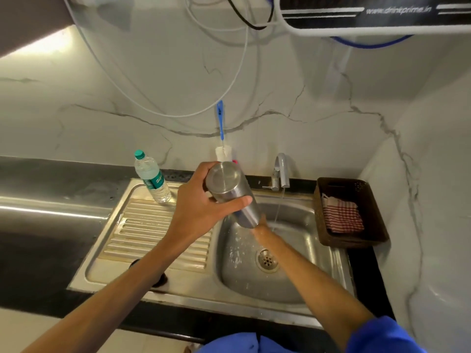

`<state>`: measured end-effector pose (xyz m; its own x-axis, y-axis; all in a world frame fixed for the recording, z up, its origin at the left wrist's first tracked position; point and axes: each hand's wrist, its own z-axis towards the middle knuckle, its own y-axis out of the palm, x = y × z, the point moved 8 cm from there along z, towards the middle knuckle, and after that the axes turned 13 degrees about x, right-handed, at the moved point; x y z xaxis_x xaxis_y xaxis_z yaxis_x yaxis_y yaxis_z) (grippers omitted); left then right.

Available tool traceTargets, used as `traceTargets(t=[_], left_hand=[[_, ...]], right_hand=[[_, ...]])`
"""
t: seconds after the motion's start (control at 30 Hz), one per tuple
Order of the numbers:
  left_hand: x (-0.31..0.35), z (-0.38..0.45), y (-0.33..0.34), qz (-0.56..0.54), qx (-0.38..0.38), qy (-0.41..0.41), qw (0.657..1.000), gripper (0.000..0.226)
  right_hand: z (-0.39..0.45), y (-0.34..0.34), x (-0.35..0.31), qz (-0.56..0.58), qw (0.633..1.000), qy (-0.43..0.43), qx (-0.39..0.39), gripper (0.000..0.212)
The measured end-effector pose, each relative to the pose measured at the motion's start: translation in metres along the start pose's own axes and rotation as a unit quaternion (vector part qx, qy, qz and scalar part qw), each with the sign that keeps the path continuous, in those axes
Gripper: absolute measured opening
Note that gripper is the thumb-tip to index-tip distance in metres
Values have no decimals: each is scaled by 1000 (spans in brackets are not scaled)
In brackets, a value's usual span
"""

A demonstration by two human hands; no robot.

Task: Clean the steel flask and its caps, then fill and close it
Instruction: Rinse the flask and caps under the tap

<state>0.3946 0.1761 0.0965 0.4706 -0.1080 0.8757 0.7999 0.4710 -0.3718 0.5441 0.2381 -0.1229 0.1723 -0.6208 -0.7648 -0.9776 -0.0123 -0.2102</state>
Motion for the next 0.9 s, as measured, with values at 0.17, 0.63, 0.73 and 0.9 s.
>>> traceTargets(t=[0.17,0.63,0.73,0.9], left_hand=[[26,11,-43,-33,6,33,999,89],[-63,41,-133,-18,16,-23,999,81],[-94,42,-171,26,26,-28,999,84],[-161,29,-242,73,34,-67,994,82]], right_hand=[[-15,-1,-42,-116,984,-83,-104,15],[23,40,67,-459,866,-192,-45,18],[36,44,79,-513,832,-198,78,13],[-12,115,34,-516,822,-230,68,14]])
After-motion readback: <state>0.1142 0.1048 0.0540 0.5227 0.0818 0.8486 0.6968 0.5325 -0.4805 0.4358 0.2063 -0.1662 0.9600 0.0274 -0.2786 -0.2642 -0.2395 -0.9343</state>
